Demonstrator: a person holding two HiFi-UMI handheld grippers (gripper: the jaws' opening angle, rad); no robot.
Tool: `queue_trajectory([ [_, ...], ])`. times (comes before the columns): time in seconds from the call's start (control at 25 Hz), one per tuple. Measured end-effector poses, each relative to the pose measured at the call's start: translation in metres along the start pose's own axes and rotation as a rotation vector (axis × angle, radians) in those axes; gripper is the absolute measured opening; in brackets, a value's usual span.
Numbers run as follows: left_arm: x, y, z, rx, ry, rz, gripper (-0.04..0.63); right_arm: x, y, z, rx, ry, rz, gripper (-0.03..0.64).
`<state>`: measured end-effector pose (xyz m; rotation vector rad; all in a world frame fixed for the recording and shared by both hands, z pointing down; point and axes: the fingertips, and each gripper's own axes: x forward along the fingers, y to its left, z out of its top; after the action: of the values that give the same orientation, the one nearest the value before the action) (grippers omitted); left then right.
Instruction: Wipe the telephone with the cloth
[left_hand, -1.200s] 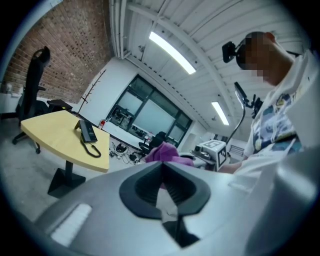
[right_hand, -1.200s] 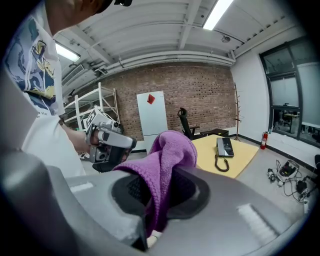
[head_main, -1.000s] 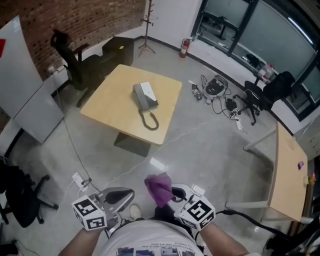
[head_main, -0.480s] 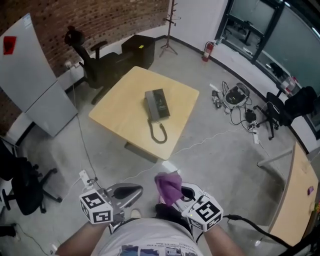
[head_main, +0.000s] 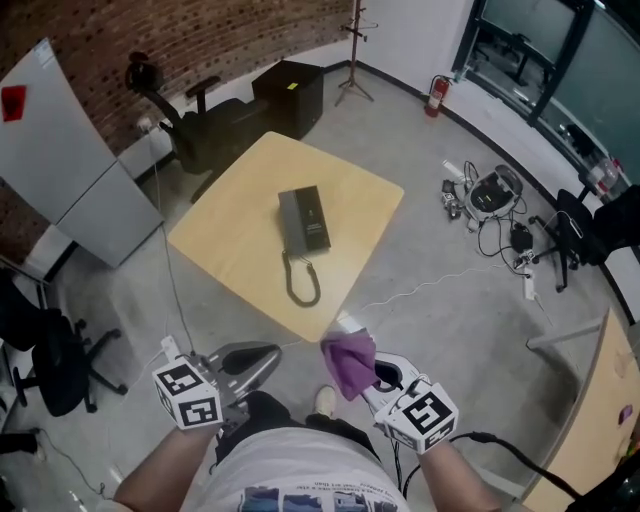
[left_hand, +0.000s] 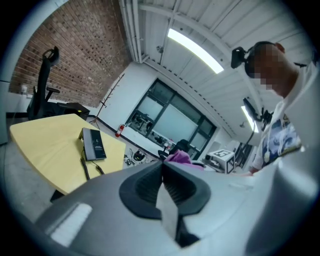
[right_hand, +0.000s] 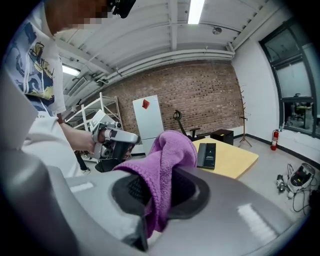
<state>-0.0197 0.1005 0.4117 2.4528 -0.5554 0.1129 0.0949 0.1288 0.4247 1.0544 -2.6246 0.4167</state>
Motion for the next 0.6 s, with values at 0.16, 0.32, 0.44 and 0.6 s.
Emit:
queue_trajectory([
  [0.16,0.010,0.019,0.007,-0.041,-0.008,0.020,0.003,0.010,-0.017,0.001,0.018,0.013,0.013,0.043],
  [0.32,0.016,0.053,0.016,-0.091,-0.023,0.038,0.005,0.030,-0.030,0.007,0.023,0.026,0.020,0.043],
  [0.44,0.021,0.085,0.022,-0.111,-0.022,0.039,0.019,0.049,-0.045,0.015,0.023,0.045,-0.001,0.043],
  [0.6,0.030,0.128,0.030,-0.112,0.003,0.026,0.046,0.073,-0.058,0.032,0.026,0.056,-0.034,0.043],
])
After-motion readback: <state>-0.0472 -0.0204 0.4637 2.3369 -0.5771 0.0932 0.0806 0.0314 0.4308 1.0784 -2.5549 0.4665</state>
